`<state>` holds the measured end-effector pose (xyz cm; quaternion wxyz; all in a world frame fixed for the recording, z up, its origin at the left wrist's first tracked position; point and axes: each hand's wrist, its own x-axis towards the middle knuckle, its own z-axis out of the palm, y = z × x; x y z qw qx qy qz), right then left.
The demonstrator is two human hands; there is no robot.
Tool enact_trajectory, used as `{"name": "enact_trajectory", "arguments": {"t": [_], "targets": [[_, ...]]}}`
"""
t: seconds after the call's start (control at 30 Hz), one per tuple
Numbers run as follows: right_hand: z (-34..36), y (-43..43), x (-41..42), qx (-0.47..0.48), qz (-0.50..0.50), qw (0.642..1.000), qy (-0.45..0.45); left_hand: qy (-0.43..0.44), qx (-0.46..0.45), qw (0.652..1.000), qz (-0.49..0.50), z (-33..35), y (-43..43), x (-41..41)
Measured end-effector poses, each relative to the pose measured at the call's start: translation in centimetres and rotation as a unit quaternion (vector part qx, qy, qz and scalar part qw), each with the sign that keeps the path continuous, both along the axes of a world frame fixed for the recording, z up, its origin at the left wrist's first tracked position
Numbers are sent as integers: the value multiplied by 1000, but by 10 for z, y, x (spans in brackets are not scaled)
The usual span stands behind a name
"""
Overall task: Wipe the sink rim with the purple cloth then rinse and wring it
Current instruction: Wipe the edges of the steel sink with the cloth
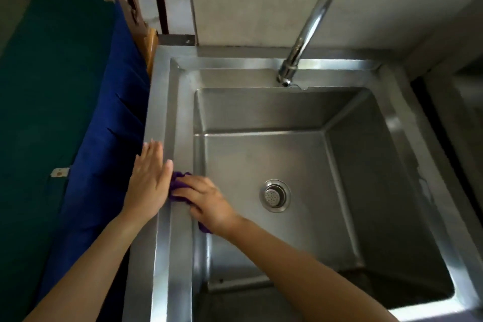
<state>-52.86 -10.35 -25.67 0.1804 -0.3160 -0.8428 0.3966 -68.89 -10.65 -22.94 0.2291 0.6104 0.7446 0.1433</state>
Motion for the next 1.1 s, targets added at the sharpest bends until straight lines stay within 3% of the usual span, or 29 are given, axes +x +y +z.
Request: {"name": "enact_trajectory", "arguments": {"t": [0.1,0.23,0.37,0.53,0.7,0.87,1.0,1.1], "targets": [[13,-2,18,-81,-49,995,12,47,-10,999,-10,0,-2,9],[31,16,51,-174,-200,964,35,108,-19,994,11,0,0,27],[49,32,87,-206,-282,936,37,40,-16,997,-60,1,12,68],[63,28,157,-172,-396,901,44,-35,-10,989,-144,6,33,142],[69,9,284,-58,-549,833,-26,-9,-28,954,-299,2,39,247],[68,-16,401,-9,-544,818,-184,13,-53,917,-395,-6,4,364],[51,-35,453,-41,-419,844,-332,5,-83,907,-414,-19,-41,424],[39,-43,469,-11,-370,851,-372,-8,-107,912,-396,-30,-43,455]]}}
